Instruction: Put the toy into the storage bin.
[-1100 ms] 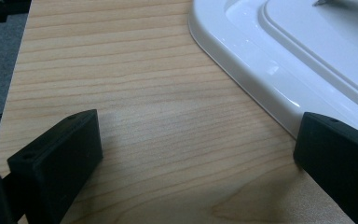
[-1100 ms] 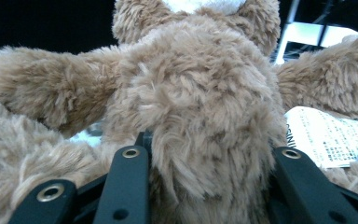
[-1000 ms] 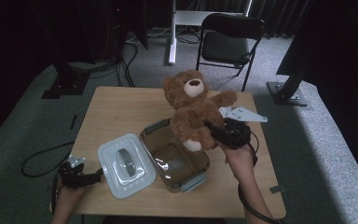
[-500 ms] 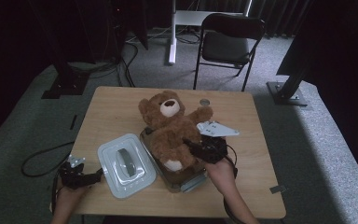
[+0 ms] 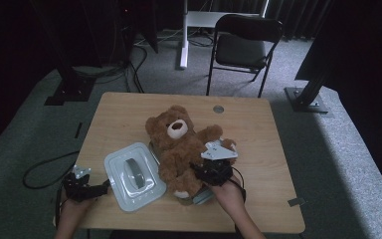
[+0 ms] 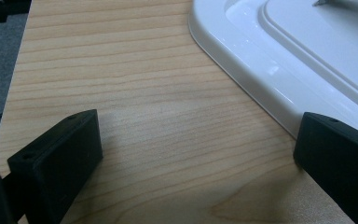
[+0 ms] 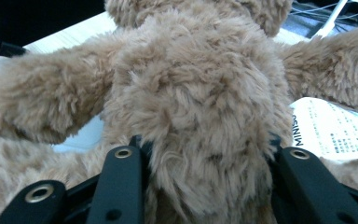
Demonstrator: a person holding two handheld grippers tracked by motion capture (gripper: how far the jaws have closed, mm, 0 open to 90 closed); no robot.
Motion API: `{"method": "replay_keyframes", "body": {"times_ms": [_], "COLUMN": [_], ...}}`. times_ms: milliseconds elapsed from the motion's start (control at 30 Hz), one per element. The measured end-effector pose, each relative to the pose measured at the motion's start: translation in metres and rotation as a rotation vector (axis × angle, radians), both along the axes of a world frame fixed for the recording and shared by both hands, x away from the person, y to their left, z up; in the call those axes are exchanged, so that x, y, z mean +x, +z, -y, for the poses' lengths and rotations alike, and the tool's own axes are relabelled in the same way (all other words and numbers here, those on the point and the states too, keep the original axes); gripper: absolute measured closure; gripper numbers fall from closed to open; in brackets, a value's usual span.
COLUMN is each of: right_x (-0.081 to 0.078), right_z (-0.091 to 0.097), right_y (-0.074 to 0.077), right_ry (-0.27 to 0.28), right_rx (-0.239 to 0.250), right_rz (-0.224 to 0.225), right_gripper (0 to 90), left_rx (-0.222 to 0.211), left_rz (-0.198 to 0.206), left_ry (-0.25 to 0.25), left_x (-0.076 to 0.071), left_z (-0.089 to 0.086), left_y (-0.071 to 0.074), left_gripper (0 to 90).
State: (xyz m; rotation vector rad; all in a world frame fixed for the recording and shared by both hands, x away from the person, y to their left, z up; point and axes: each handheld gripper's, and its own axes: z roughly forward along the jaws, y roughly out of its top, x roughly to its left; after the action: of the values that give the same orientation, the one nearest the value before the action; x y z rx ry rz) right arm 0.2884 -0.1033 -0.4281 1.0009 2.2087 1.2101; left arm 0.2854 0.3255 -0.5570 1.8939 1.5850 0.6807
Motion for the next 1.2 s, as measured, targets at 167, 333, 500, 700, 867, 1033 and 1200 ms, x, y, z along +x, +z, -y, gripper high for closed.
{"method": "replay_keyframes", "body": {"times_ms": [167, 333, 500, 700, 867, 1033, 1200], "right_x": [-0.001, -0.002, -0.004, -0.005, -0.003, 0.003, 0.010], "right_z": [0.000, -0.001, 0.001, 0.006, 0.010, 0.012, 0.011], "right_y": [-0.007, -0.005, 0.006, 0.017, 0.029, 0.038, 0.048], "right_ry": [-0.012, -0.006, -0.001, 0.012, 0.011, -0.012, -0.027], "right_rx": [0.017, 0.015, 0.025, 0.072, 0.108, 0.131, 0.164], "right_rz": [-0.017, -0.032, -0.025, -0.019, -0.002, 0.003, 0.017], "right_gripper": [48.6, 36.5, 30.6, 27.3, 21.6, 14.9, 11.9], "left_rx": [0.000, 0.000, 0.000, 0.000, 0.000, 0.000, -0.002], "left_rz": [0.000, 0.000, 0.000, -0.001, -0.002, -0.001, 0.000], "left_ry": [0.000, 0.000, 0.000, 0.000, 0.000, 0.000, 0.002], "left_x": [0.000, 0.000, 0.000, 0.000, 0.000, 0.000, 0.000], "left_z": [0.000, 0.000, 0.000, 0.000, 0.000, 0.000, 0.000], "left_y": [0.000, 0.000, 0.000, 0.000, 0.000, 0.000, 0.000], "left_gripper": [1.6, 1.6, 1.6, 1.6, 1.6, 1.6, 1.6]}}
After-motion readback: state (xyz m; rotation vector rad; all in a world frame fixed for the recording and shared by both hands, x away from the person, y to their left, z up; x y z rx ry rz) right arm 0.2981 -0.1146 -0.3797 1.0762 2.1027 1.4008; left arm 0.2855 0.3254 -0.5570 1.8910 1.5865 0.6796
